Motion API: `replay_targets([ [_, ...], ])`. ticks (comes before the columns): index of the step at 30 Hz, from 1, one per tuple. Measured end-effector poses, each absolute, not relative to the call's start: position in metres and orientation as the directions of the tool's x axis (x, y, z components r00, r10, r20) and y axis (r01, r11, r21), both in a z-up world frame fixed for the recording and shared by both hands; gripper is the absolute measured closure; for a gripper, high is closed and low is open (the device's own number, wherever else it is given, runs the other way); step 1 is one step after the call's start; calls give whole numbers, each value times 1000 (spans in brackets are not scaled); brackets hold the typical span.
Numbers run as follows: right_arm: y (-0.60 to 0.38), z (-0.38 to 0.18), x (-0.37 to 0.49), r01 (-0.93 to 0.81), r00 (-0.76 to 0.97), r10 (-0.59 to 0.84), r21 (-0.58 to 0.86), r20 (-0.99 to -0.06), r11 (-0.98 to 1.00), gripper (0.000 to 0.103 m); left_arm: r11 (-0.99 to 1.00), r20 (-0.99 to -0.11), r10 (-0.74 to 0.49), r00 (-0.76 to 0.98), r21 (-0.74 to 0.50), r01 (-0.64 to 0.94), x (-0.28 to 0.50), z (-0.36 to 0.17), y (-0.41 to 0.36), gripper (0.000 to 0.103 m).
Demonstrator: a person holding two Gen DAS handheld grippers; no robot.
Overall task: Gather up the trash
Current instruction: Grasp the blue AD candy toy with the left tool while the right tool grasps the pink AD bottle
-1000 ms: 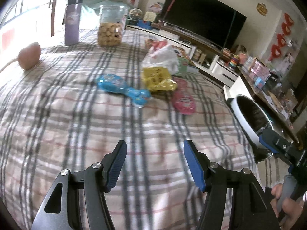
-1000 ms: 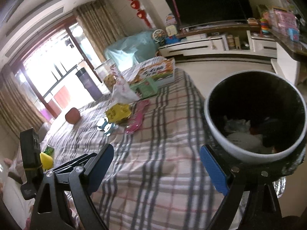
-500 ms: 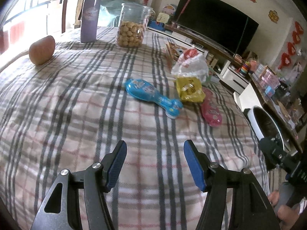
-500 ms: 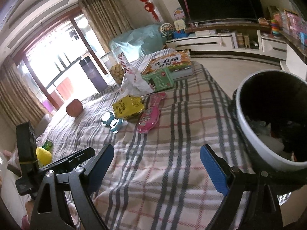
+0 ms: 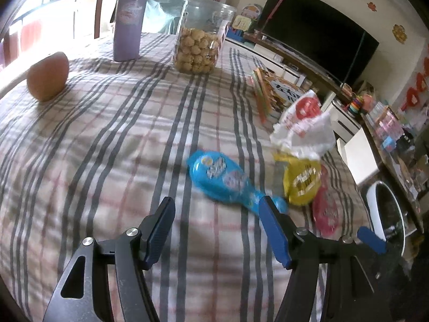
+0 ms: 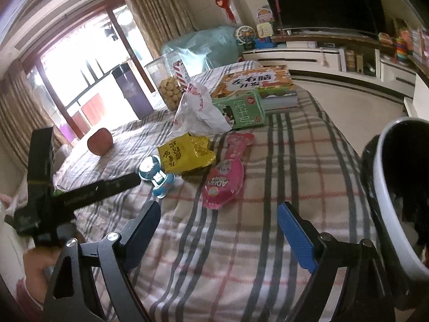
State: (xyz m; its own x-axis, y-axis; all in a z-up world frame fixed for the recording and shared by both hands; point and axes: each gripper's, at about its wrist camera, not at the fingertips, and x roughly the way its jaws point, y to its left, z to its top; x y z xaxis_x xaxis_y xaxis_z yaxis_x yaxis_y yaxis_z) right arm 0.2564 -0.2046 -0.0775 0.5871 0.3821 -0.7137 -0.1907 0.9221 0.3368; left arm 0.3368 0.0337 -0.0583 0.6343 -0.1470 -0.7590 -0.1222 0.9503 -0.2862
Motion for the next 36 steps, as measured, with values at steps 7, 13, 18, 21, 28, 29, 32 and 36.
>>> replay_targets([
  [7, -191, -87, 275, -211, 562, 358, 289, -746, 934, 18, 970, -788, -135, 601, -229, -83, 376, -75, 28, 39],
  [13, -185, -94, 288, -205, 549, 324, 252, -771, 946, 23, 991, -782, -130, 610, -127, 49, 378, -80, 17, 53],
  [18, -179, -98, 293, -203, 549, 277, 195, -789, 960, 37, 978, -784, -209, 584, -153, 144, 370, -80, 29, 55],
  [21, -176, -99, 292, -205, 548, 256, 169, -796, 964, 59, 963, -790, -260, 556, -170, 209, 358, -77, 38, 55],
  [28, -190, -93, 265, -204, 544, 299, 221, -784, 954, 61, 937, -801, -311, 511, -170, 305, 318, -67, 40, 54],
  [29, -193, -91, 260, -201, 544, 302, 227, -783, 953, 61, 936, -803, -318, 504, -180, 304, 314, -66, 41, 54],
  [32, -208, -90, 242, -182, 540, 308, 249, -783, 951, 61, 942, -804, -318, 503, -205, 267, 302, -67, 43, 53],
  [36, -228, -92, 227, -156, 538, 320, 280, -780, 947, 59, 968, -802, -248, 543, -188, 164, 291, -66, 41, 46],
])
